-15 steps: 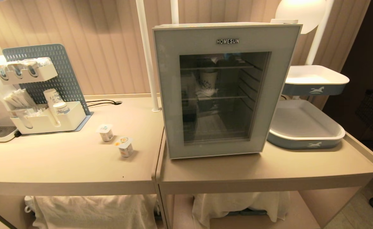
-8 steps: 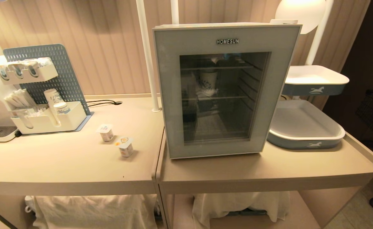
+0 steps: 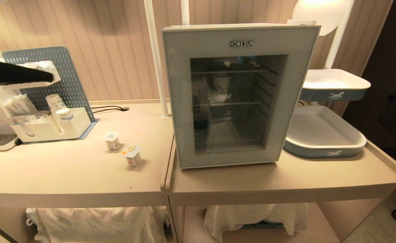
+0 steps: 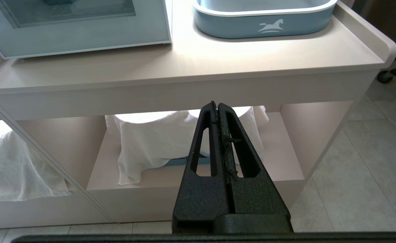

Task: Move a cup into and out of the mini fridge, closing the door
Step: Open the freezer door

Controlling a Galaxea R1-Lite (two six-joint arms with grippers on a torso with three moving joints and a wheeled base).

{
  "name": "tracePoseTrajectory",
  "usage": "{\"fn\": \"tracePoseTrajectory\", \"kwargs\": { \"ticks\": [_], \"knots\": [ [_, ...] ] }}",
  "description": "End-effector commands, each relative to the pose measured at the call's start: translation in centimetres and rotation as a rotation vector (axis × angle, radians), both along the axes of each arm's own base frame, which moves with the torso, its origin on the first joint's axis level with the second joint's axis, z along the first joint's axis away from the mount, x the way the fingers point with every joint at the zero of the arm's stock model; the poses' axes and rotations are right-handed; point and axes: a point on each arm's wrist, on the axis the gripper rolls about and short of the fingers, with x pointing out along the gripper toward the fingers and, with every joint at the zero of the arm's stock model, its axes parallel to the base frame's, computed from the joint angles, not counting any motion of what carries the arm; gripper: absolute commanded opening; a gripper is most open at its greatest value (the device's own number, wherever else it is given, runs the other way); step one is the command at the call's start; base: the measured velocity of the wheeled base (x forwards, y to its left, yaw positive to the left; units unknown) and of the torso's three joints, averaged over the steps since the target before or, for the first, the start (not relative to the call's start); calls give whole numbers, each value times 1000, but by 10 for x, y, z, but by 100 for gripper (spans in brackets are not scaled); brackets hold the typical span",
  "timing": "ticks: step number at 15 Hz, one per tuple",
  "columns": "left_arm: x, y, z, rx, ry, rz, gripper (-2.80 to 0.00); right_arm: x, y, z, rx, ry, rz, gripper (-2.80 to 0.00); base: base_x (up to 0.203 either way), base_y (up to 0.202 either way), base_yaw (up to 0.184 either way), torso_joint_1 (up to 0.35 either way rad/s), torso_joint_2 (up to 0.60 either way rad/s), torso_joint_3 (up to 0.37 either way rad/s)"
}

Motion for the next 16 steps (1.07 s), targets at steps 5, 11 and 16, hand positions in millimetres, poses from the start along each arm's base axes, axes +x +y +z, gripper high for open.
{"fn": "tracePoseTrajectory", "kwargs": {
  "ticks": [5,11,16],
  "knots": [
    [164,28,-100,-270,44,-661,0,0,0,0,1,2,1,-280,0,0,0,0,0,0],
    [192,-28,-136,-111,-81,-729,0,0,0,0,1,2,-1,-280,0,0,0,0,0,0],
    [219,-53,-167,-20,-179,-660,0,0,0,0,1,3,-1,-280,0,0,0,0,0,0]
  ]
}}
